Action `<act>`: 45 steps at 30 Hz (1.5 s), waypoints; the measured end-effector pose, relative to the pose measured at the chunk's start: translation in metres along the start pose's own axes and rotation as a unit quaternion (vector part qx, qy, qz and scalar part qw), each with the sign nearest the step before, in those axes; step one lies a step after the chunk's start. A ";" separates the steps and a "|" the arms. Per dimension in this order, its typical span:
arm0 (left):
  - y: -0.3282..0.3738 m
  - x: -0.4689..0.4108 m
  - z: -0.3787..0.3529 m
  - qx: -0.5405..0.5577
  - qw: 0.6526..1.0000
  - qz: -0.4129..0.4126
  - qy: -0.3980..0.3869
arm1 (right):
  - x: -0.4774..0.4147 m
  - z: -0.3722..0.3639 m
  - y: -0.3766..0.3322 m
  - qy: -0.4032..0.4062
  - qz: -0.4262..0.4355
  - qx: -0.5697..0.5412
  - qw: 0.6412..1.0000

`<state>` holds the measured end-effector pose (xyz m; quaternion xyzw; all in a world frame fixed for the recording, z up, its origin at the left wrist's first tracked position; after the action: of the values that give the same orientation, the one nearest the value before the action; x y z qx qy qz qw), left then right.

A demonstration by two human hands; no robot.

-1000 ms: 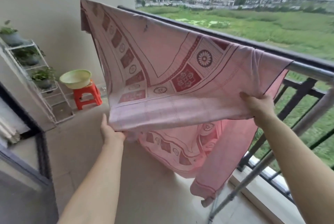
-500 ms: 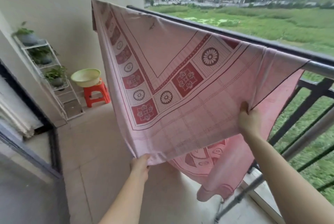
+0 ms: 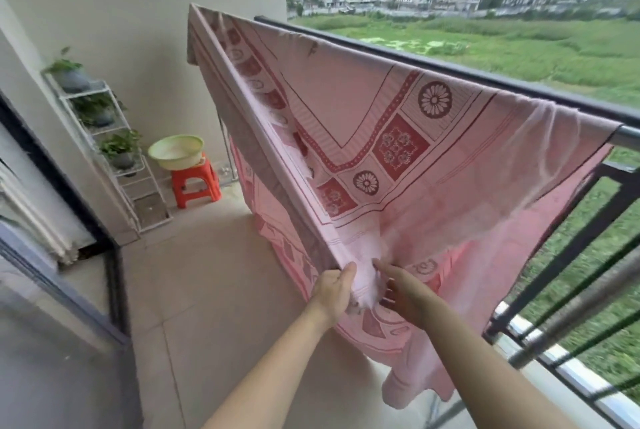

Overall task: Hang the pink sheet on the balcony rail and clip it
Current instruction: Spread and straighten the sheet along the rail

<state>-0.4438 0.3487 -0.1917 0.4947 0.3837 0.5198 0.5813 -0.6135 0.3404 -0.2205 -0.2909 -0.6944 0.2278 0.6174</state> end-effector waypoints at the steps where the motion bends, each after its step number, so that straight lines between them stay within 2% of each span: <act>1: -0.003 -0.002 0.006 -0.042 0.999 -0.018 -0.002 | 0.000 -0.006 -0.007 -0.013 0.016 -0.046 0.999; 2: -0.007 -0.003 0.013 -0.072 0.997 -0.029 0.009 | 0.001 -0.010 -0.014 -0.016 0.027 -0.090 0.995; 4: -0.019 -0.007 0.023 -0.029 0.998 -0.028 0.058 | 0.009 -0.016 -0.025 -0.026 0.041 -0.146 0.988; 6: -0.030 -0.011 0.029 0.097 0.988 0.011 0.120 | 0.021 -0.021 -0.032 -0.042 0.066 -0.152 0.985; 8: -0.036 -0.018 0.030 0.264 0.949 0.077 0.154 | 0.036 -0.026 -0.033 -0.068 0.085 -0.135 0.985; 10: -0.046 -0.030 0.029 0.372 0.901 0.156 0.159 | 0.050 -0.029 -0.029 -0.110 0.094 -0.110 0.983; 13: -0.051 -0.042 0.028 0.372 0.888 0.228 0.145 | 0.070 -0.028 -0.016 -0.175 0.079 -0.052 0.980; 16: -0.045 -0.059 0.025 0.465 0.849 0.224 0.110 | 0.082 -0.016 0.000 -0.192 0.057 -0.028 0.979; 17: -0.038 -0.065 0.029 0.479 0.848 0.205 0.098 | 0.085 -0.010 0.004 -0.181 0.044 -0.038 0.982; 20: -0.021 -0.089 0.045 0.416 0.895 0.124 0.104 | 0.089 0.015 0.013 -0.090 0.002 -0.081 0.993; 22: -0.014 -0.099 0.050 0.344 0.927 0.105 0.108 | 0.092 0.029 0.016 -0.049 -0.017 -0.094 0.994; 24: -0.016 -0.106 0.048 0.290 0.944 0.110 0.117 | 0.095 0.035 0.016 -0.042 -0.023 -0.094 0.994; 29: -0.031 -0.094 0.016 0.223 0.950 0.189 0.108 | 0.109 0.046 0.017 -0.086 0.014 -0.059 0.994; 32: -0.034 -0.084 -0.004 0.283 0.937 0.194 0.058 | 0.116 0.061 0.023 -0.125 0.028 -0.057 0.990; 35: -0.020 -0.079 -0.018 0.336 0.926 0.171 -0.006 | 0.117 0.083 0.035 -0.103 0.022 -0.069 0.992; 38: 0.001 -0.097 -0.019 0.340 0.931 0.123 0.060 | 0.111 0.103 0.048 -0.067 0.014 -0.092 0.993; 40: 0.007 -0.111 -0.016 0.239 0.950 0.107 0.171 | 0.103 0.113 0.056 -0.013 0.020 -0.118 0.993; 42: 0.007 -0.101 -0.016 0.086 0.961 0.077 0.251 | 0.096 0.121 0.058 0.103 0.035 -0.085 0.990; 43: -0.005 -0.089 -0.019 0.000 0.966 0.069 0.248 | 0.095 0.126 0.057 0.183 0.047 -0.023 0.982; 45: -0.043 -0.060 -0.027 -0.147 0.971 0.086 0.168 | 0.103 0.135 0.042 0.331 0.079 0.100 0.935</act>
<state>-0.4702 0.2958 -0.2436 0.3407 0.3511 0.6941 0.5281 -0.7495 0.4468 -0.1924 -0.3409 -0.3987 0.2350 0.8183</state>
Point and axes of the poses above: each hand's wrist, its own x-axis away from the middle knuckle, its own z-axis out of the back of the hand, y = z × x, the point moved 2 cm from there along -x, towards the middle knuckle, and after that the axes turned 13 degrees about -z, right-handed, at the moved point
